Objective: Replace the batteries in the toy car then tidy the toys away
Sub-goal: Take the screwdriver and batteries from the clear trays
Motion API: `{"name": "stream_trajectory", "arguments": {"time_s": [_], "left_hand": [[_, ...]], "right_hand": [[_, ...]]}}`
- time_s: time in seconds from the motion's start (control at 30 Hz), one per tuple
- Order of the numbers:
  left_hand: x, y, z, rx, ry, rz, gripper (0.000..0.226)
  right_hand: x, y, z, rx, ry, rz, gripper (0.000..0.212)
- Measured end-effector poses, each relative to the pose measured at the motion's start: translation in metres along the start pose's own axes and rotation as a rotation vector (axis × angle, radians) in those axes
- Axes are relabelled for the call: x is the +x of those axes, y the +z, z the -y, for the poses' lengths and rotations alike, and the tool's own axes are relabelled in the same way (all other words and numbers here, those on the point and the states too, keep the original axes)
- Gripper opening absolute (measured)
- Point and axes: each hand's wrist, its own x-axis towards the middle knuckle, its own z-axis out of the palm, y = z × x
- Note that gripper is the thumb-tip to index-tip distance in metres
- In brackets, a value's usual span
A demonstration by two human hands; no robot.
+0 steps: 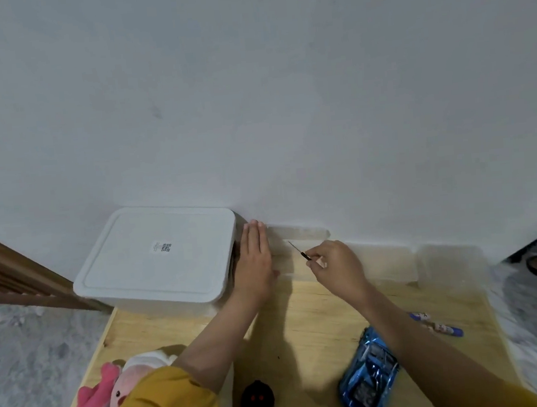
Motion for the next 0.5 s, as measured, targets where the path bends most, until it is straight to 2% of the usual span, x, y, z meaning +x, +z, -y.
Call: {"name": "stream_trajectory", "arguments": {"time_s": [0.17,0.5], "left_hand": [[-0.012,-0.002,-0.003,-0.077,-0.016,0.038,0.085],[-0.061,-0.001,-0.038,-0.073,0.048,0.075,0.087]], "right_hand": [[-0.039,-0.010,-0.007,0.095,0.054,-0.070,0.018],[-0.119,-0.021,-0.037,0.173,0.131,-0.235,0.015]]}}
